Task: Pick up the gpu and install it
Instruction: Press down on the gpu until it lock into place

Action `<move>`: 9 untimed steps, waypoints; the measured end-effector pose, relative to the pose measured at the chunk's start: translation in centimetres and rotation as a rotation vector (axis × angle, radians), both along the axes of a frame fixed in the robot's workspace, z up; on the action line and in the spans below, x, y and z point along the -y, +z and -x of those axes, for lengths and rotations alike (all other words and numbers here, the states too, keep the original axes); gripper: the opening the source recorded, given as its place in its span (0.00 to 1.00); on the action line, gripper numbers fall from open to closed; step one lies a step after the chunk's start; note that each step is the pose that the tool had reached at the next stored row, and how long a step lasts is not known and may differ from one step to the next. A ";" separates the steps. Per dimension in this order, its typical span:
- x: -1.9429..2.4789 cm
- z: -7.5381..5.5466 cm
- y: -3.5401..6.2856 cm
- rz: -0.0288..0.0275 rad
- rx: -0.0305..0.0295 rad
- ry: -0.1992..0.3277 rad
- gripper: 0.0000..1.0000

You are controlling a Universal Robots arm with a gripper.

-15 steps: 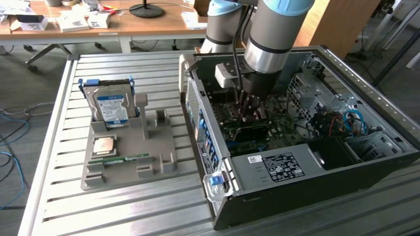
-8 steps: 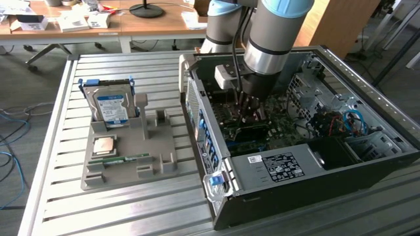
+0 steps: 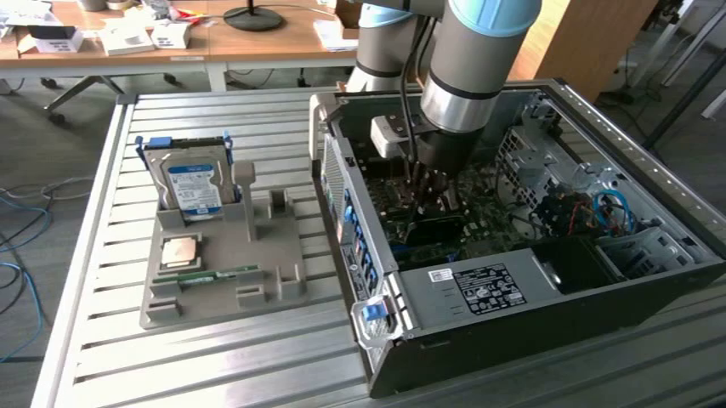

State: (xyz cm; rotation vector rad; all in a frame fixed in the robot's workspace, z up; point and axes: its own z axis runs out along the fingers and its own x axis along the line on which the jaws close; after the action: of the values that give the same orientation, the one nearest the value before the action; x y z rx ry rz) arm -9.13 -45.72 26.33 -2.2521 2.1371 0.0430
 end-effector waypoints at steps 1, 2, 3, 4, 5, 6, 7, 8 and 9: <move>0.00 0.0 0.00 0.0000 0.0000 0.000 0.11; 0.00 0.0 0.00 -0.0001 0.0000 0.000 0.11; 0.00 0.0 -0.02 -0.0003 0.0001 0.000 0.11; -0.01 0.0 -0.02 -0.0005 0.0001 0.000 0.11; 0.00 0.0 -0.03 -0.0004 0.0001 0.000 0.11; 0.00 0.0 -0.03 -0.0003 0.0001 0.000 0.11; 0.00 0.0 -0.04 -0.0004 0.0001 0.000 0.11; 0.00 0.0 -0.06 -0.0004 0.0001 0.000 0.11; 0.00 0.0 -0.07 -0.0004 0.0002 0.000 0.11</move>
State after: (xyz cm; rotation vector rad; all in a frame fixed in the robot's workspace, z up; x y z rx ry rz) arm -9.13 -45.72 26.26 -2.2518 2.1368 0.0433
